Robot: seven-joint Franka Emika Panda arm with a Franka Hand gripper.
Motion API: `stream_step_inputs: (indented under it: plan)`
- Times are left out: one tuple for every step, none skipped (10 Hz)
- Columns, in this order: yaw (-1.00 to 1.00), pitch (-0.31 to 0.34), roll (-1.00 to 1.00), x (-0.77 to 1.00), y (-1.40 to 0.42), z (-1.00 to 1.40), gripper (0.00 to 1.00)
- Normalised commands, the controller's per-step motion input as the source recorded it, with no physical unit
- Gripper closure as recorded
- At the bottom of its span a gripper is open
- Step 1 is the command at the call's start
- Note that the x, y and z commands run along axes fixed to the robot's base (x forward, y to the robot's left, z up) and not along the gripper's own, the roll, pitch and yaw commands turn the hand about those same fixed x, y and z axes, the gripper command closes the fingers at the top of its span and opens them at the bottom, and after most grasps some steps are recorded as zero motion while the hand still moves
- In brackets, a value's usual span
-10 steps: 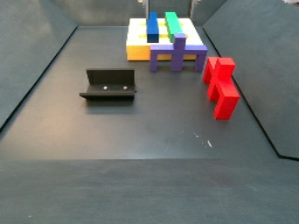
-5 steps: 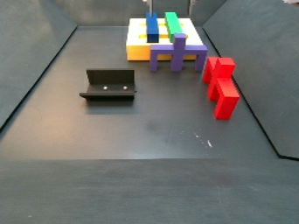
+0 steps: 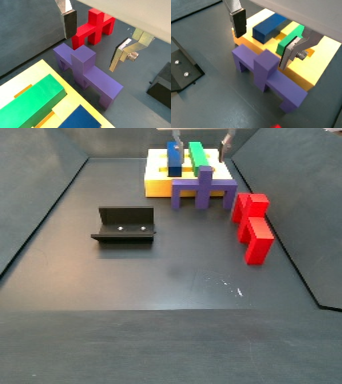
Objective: Pick up the purple object. Move up. Move to above the board. Insert the purple object.
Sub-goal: Pick up the purple object.
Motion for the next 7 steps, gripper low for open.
stream_step_inputs:
  plan:
    - [0.00, -0.067, 0.08, -0.22, 0.00, -0.14, 0.00]
    - [0.00, -0.049, 0.09, -0.13, 0.00, -0.15, 0.00]
    - [0.00, -0.046, 0.10, -0.06, -0.02, -0.21, 0.00]
    - [0.00, -0.017, 0.17, 0.00, -0.03, -0.30, 0.00]
    - [-0.04, 0.000, 0.21, 0.00, -0.05, -0.33, 0.00]
    - [-0.07, 0.000, 0.19, 0.00, -0.05, -0.31, 0.00]
    - [-0.13, 0.000, 0.20, 0.00, -0.04, -0.27, 0.00]
